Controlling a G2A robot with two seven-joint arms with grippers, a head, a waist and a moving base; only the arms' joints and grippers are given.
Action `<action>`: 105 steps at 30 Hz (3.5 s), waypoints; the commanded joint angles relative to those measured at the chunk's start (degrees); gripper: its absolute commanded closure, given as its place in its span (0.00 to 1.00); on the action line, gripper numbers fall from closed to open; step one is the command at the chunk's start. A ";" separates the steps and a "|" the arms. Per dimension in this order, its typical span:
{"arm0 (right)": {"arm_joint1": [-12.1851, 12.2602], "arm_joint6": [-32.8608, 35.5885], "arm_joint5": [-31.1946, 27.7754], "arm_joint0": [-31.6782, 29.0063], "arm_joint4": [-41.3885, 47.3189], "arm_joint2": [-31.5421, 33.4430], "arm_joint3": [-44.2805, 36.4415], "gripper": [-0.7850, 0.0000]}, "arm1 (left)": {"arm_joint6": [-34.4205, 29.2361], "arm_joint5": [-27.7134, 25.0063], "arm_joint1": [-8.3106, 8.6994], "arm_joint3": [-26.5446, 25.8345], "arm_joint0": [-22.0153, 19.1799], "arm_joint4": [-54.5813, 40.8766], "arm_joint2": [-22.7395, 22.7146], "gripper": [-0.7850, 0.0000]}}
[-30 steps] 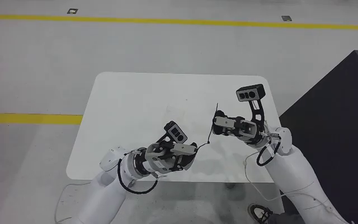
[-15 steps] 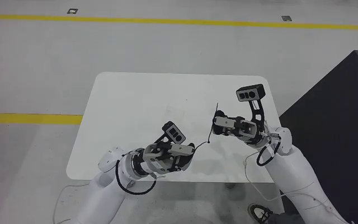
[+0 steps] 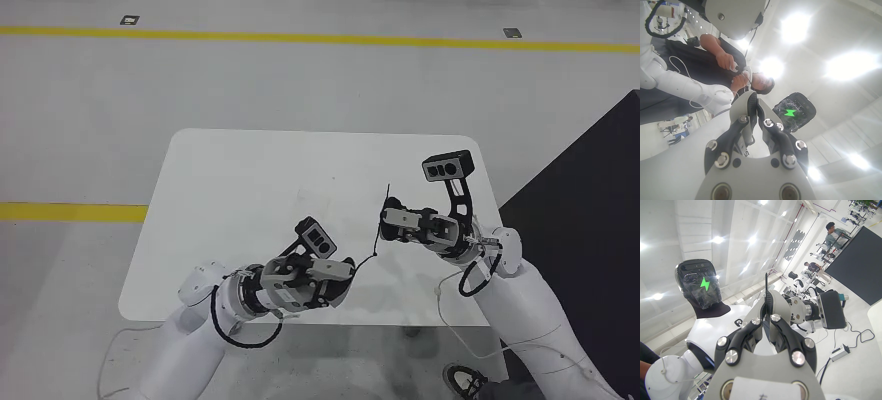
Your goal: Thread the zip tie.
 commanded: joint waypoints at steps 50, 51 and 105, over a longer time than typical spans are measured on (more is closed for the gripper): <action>0.00 0.00 0.00 0.00 0.00 0.00 0.00 1.00 | 1.26 1.31 -0.17 0.71 -0.96 1.88 0.41 1.00; 0.00 0.00 0.00 0.00 0.00 0.00 0.00 1.00 | 1.49 1.40 -0.19 0.84 -1.06 1.89 0.41 1.00; -1.82 -3.68 -1.15 -2.83 -2.09 3.23 -2.61 1.00 | -0.12 -2.41 -0.30 0.25 0.12 0.96 -1.32 1.00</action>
